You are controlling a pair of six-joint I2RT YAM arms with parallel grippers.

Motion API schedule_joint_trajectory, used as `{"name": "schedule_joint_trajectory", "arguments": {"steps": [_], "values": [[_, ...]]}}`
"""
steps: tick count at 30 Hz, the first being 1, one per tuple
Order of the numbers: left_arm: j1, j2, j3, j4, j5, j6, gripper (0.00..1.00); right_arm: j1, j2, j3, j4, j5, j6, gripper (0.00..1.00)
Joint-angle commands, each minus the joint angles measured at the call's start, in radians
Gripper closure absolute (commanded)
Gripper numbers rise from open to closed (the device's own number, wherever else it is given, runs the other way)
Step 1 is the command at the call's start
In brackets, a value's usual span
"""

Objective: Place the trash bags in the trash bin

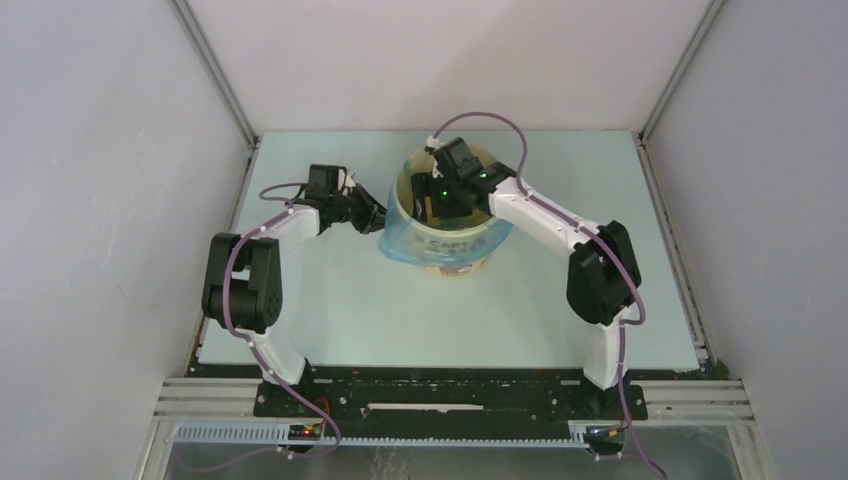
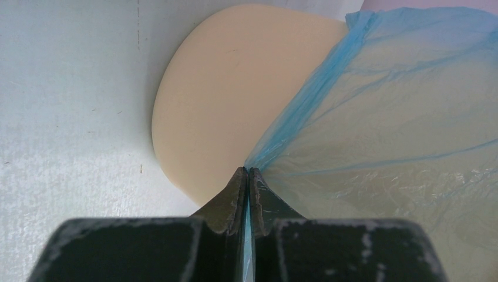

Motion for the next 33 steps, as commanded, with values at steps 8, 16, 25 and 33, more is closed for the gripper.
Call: {"name": "schedule_joint_trajectory", "arguments": {"steps": [8, 16, 25, 33], "values": [[-0.012, -0.041, -0.024, 0.040, -0.006, -0.001, 0.92, 0.008, -0.187, -0.099, -0.090, 0.047, -0.066, 0.16], [-0.018, -0.030, -0.008, 0.042, -0.007, -0.022, 0.92, 0.032, -0.110, -0.225, 0.069, 0.074, -0.018, 0.19], [-0.046, -0.020, 0.015, 0.033, -0.012, -0.025, 0.93, 0.031, 0.026, -0.236, 0.228, 0.152, -0.037, 0.19], [-0.046, -0.021, 0.032, -0.004, -0.018, 0.015, 0.92, 0.025, -0.016, -0.201, 0.149, 0.135, -0.054, 0.17]]}}
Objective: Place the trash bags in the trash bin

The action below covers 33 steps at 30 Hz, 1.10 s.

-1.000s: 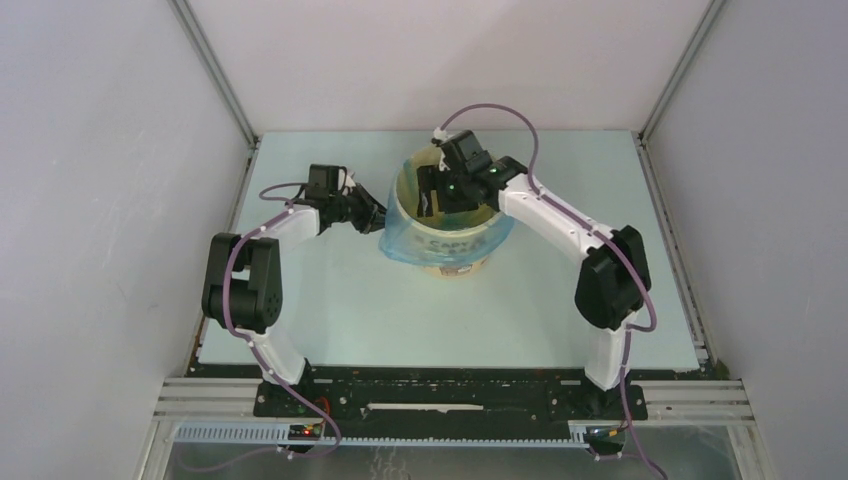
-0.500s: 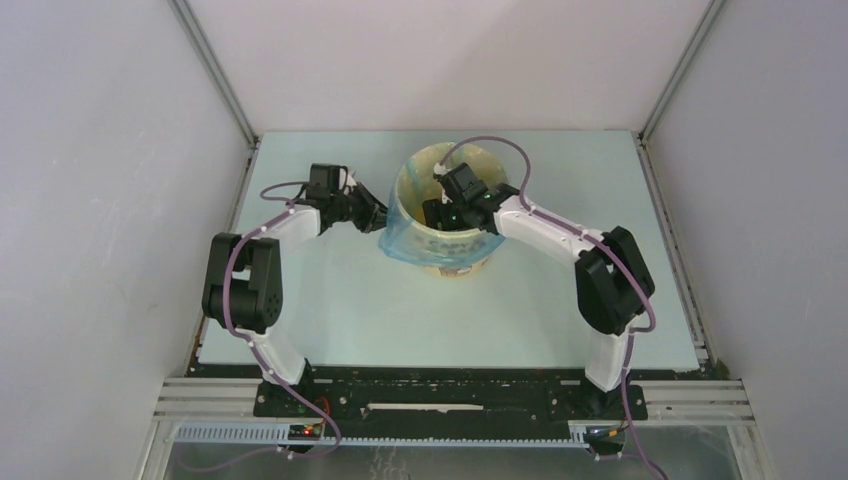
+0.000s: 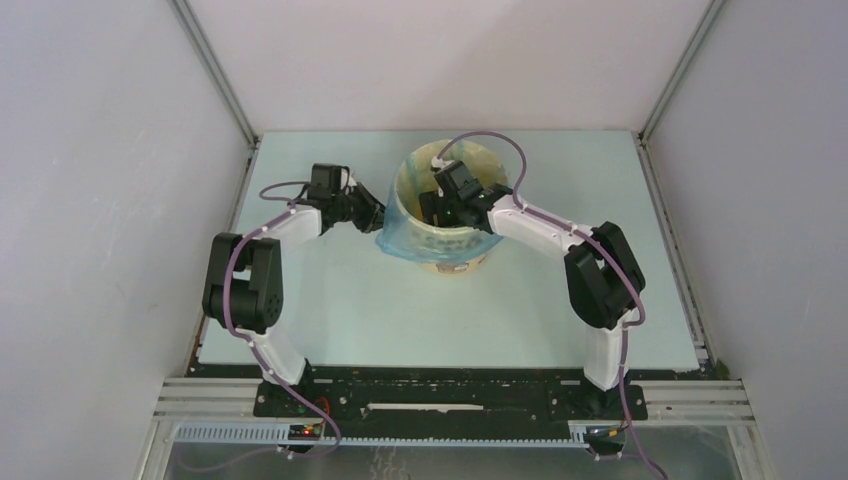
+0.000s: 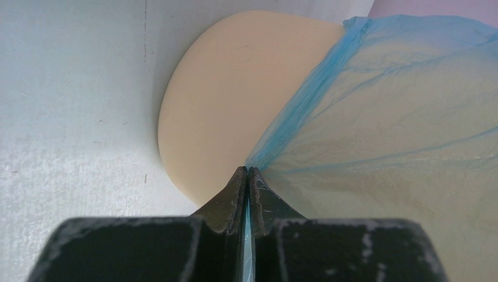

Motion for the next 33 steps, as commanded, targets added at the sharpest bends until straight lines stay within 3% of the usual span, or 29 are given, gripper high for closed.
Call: {"name": "schedule_joint_trajectory", "arguments": {"steps": [1, 5, 9, 15, 24, 33], "values": [[-0.026, -0.022, 0.042, -0.037, 0.034, 0.036, 0.90, 0.002, 0.016, 0.020, -0.015, -0.007, -0.022, 0.17], [-0.014, -0.039, 0.074, -0.080, 0.010, 0.085, 0.81, -0.008, 0.005, 0.187, -0.190, -0.024, -0.034, 0.15], [0.010, -0.067, 0.106, -0.146, -0.034, 0.147, 0.64, -0.010, 0.025, 0.364, -0.340, -0.013, -0.057, 0.15], [0.083, -0.150, 0.098, -0.212, -0.095, 0.224, 0.42, -0.018, -0.024, 0.403, -0.358, 0.013, -0.074, 0.13], [0.089, -0.297, 0.016, -0.291, -0.140, 0.291, 0.34, -0.086, 0.012, 0.297, -0.240, 0.137, -0.117, 0.14], [0.089, -0.446, -0.056, -0.356, -0.158, 0.300, 0.30, -0.072, 0.100, 0.176, -0.031, 0.117, -0.092, 0.15]]}}
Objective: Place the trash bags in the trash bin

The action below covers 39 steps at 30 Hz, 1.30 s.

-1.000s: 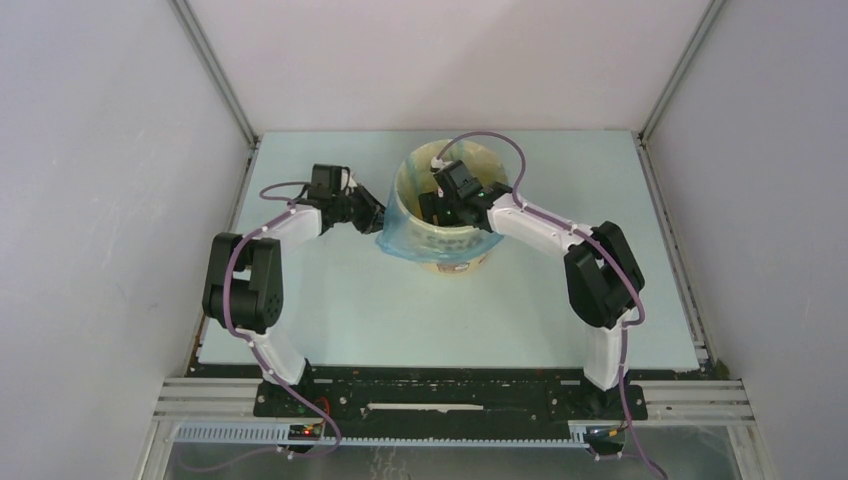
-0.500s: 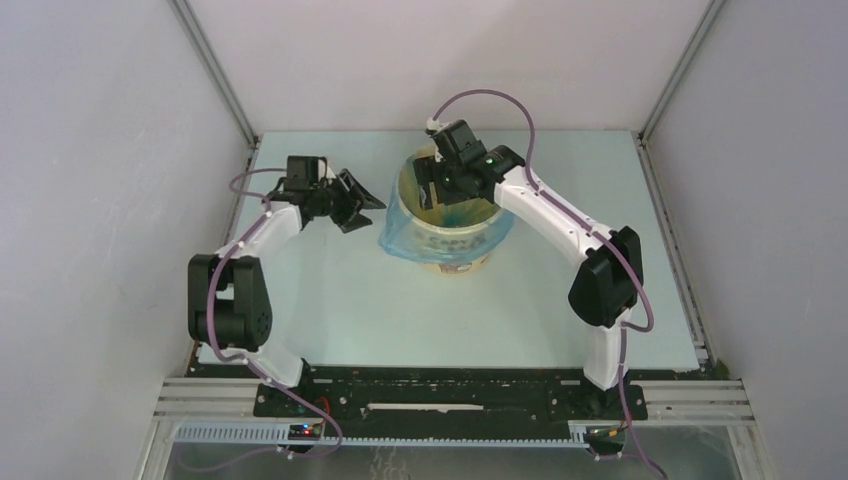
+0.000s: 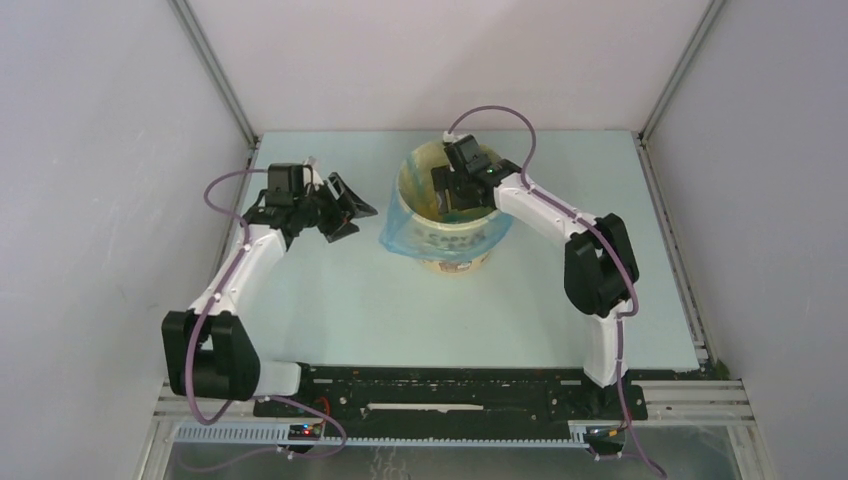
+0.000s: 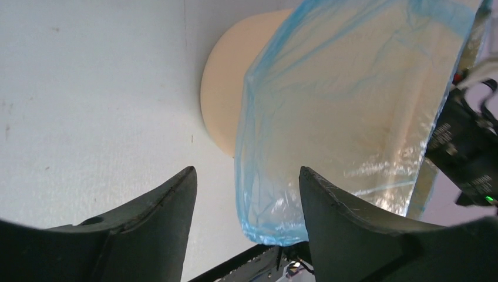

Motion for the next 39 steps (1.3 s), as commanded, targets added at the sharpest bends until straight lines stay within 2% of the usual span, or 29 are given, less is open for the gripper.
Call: {"name": "schedule_joint_trajectory", "arguments": {"steps": [1, 7, 21, 25, 32, 39], "values": [[-0.002, -0.077, -0.029, -0.051, -0.026, 0.030, 0.30, 0.018, 0.054, -0.046, 0.149, 0.020, 0.003, 0.15], [-0.002, -0.126, 0.013, -0.111, -0.055, 0.048, 0.30, 0.019, 0.098, 0.034, 0.091, 0.051, -0.002, 0.15], [-0.006, -0.186, 0.033, -0.109, -0.031, 0.021, 0.24, 0.024, -0.191, 0.218, -0.194, -0.051, 0.007, 0.08], [-0.016, -0.209, 0.039, -0.100, -0.029, 0.009, 0.23, -0.011, -0.294, 0.225, -0.226, -0.142, 0.023, 0.08], [-0.049, -0.250, 0.063, -0.067, -0.014, -0.007, 0.19, -0.192, -0.566, 0.032, -0.280, -0.268, 0.027, 0.09], [-0.061, -0.264, 0.078, -0.026, -0.002, -0.021, 0.17, -0.313, -0.861, -0.402, -0.228, -0.337, 0.015, 0.09]]}}
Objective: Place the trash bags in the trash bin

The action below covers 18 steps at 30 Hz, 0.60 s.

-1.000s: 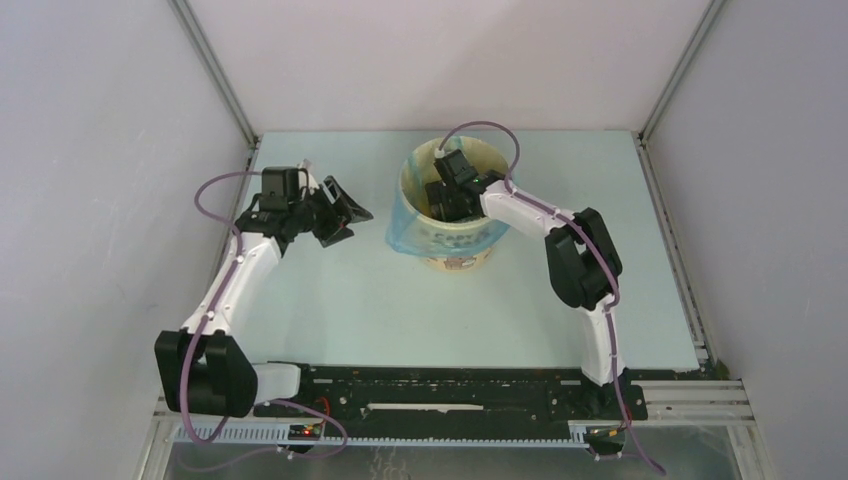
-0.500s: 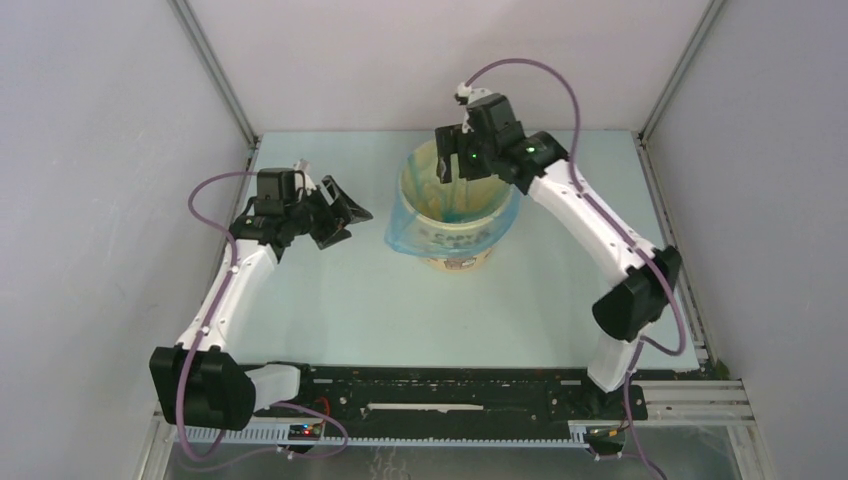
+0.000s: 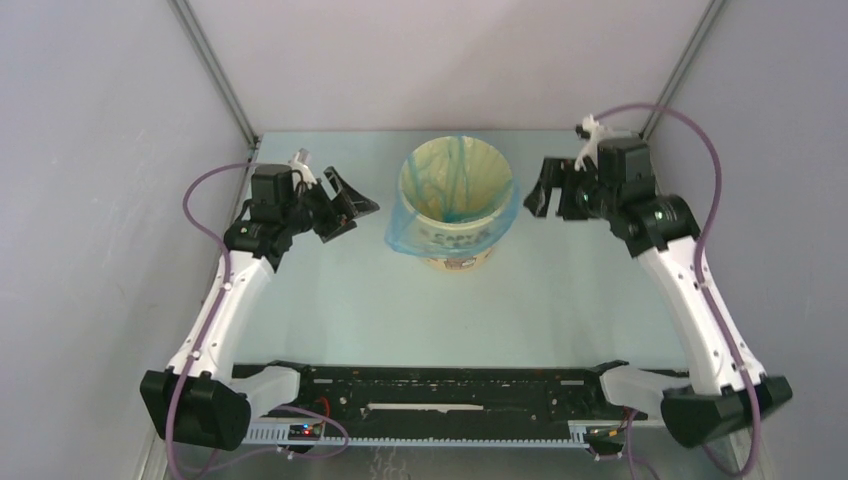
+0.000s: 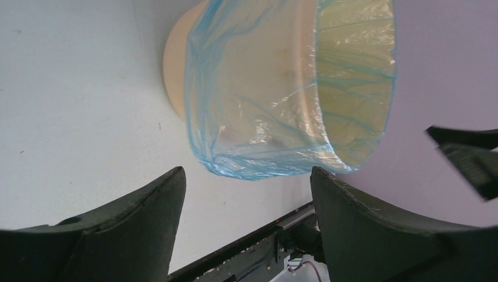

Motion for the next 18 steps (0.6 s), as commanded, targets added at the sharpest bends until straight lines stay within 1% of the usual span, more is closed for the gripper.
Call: {"name": "schedule_joint_trajectory", "arguments": {"steps": [1, 3, 4, 5, 8, 10, 13, 18], "values": [[-0.006, -0.023, 0.077, 0.055, 0.025, -0.016, 0.17, -0.017, -0.134, -0.241, 0.025, -0.100, 0.001, 0.09], [-0.008, -0.009, 0.098, 0.056, 0.025, -0.025, 0.17, -0.012, -0.175, -0.365, 0.113, -0.144, 0.010, 0.09], [-0.010, -0.004, 0.110, 0.068, 0.029, -0.038, 0.17, -0.010, -0.192, -0.424, 0.193, -0.177, 0.020, 0.09], [-0.012, 0.003, 0.124, 0.077, 0.036, -0.047, 0.17, -0.005, -0.194, -0.484, 0.242, -0.190, 0.027, 0.09], [-0.019, 0.016, 0.179, 0.083, 0.040, -0.055, 0.17, 0.054, -0.165, -0.613, 0.484, -0.208, 0.047, 0.09], [-0.021, 0.016, 0.211, 0.082, 0.040, -0.057, 0.17, 0.103, -0.118, -0.649, 0.591, -0.182, 0.052, 0.09], [-0.022, -0.002, 0.230, 0.076, 0.036, -0.059, 0.16, 0.184, -0.045, -0.686, 0.731, -0.094, 0.070, 0.09], [-0.021, -0.043, 0.229, 0.066, 0.008, -0.061, 0.16, 0.253, 0.074, -0.744, 1.033, -0.014, 0.107, 0.09]]}}
